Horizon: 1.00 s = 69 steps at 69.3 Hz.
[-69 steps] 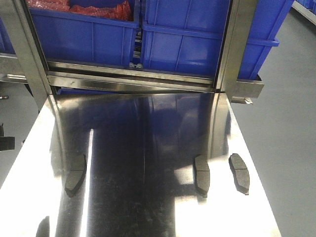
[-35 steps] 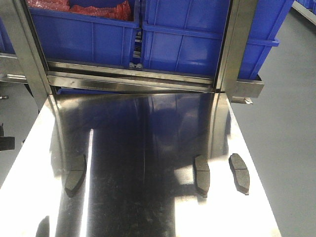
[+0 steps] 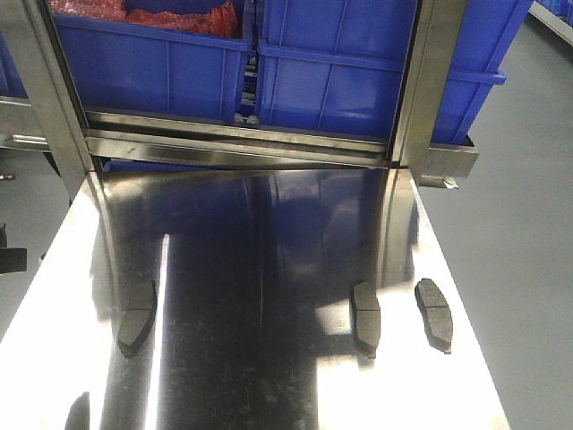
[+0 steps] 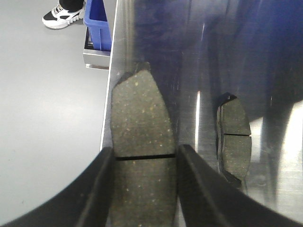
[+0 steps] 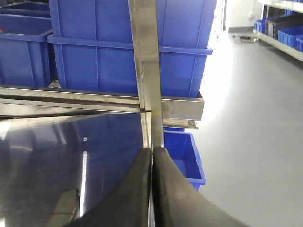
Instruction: Move and align brake pads A on conveyor
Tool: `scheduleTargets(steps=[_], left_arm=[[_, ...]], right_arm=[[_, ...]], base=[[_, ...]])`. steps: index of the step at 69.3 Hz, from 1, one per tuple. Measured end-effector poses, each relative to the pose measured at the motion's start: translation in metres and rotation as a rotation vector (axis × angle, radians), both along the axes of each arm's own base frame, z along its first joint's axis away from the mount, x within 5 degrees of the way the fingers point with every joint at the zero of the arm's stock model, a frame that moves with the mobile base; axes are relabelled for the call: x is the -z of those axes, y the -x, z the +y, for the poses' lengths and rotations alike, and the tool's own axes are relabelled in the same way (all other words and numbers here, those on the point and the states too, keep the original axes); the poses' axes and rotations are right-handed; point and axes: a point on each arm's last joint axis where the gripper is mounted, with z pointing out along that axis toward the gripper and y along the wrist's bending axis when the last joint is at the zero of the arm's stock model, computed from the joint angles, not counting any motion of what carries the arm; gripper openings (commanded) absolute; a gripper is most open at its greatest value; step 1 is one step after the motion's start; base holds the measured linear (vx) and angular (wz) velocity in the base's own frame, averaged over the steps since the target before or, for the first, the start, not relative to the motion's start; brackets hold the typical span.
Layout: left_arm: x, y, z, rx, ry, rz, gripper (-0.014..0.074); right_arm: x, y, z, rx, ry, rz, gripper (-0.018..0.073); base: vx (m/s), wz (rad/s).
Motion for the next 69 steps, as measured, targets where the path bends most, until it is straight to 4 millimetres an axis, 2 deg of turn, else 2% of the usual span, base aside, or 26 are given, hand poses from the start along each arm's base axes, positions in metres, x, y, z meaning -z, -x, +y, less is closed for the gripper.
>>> scheduleTargets(steps=[4, 9, 17, 24, 29, 35, 38, 46, 62, 69], left_arm=[[0.0, 0.0, 0.0, 0.0, 0.0, 0.0, 0.0108], [0.0, 0.0, 0.0, 0.0, 0.0, 0.0, 0.0108], [0.0, 0.0, 0.0, 0.0, 0.0, 0.0, 0.0108], [0.0, 0.0, 0.0, 0.0, 0.0, 0.0, 0.0108], [0.0, 0.0, 0.0, 0.0, 0.0, 0.0, 0.0108], [0.0, 0.0, 0.0, 0.0, 0.0, 0.0, 0.0108], [0.0, 0.0, 0.0, 0.0, 0.0, 0.0, 0.0108], [0.0, 0.0, 0.0, 0.0, 0.0, 0.0, 0.0108], [0.0, 0.0, 0.0, 0.0, 0.0, 0.0, 0.0108], [0.0, 0.0, 0.0, 0.0, 0.0, 0.0, 0.0108]], right_arm=[[-0.015, -0.009, 0.0, 0.001, 0.001, 0.04, -0.0003], [-0.025, -0.019, 0.0, 0.002, 0.005, 0.096, -0.0003], [-0.022, -0.032, 0.0, 0.004, 0.016, 0.183, 0.0015], [-0.017, -0.036, 0.0, 0.005, 0.018, 0.232, 0.009], [-0.017, -0.037, 0.0, 0.005, 0.017, 0.234, 0.0187], [-0.017, -0.037, 0.0, 0.005, 0.017, 0.233, 0.0375], [-0.017, -0.037, 0.0, 0.005, 0.017, 0.233, 0.0506], [-0.017, -0.037, 0.0, 0.005, 0.017, 0.233, 0.072], [-0.018, -0.037, 0.0, 0.002, 0.001, 0.227, 0.0712], [-0.02, -0.044, 0.002, -0.003, -0.027, 0.25, 0.0687]], base=[[0.0, 0.0], [0.0, 0.0], [0.0, 0.0], [0.0, 0.0], [0.0, 0.0], [0.0, 0.0], [0.0, 0.0], [0.0, 0.0], [0.0, 0.0], [0.0, 0.0]])
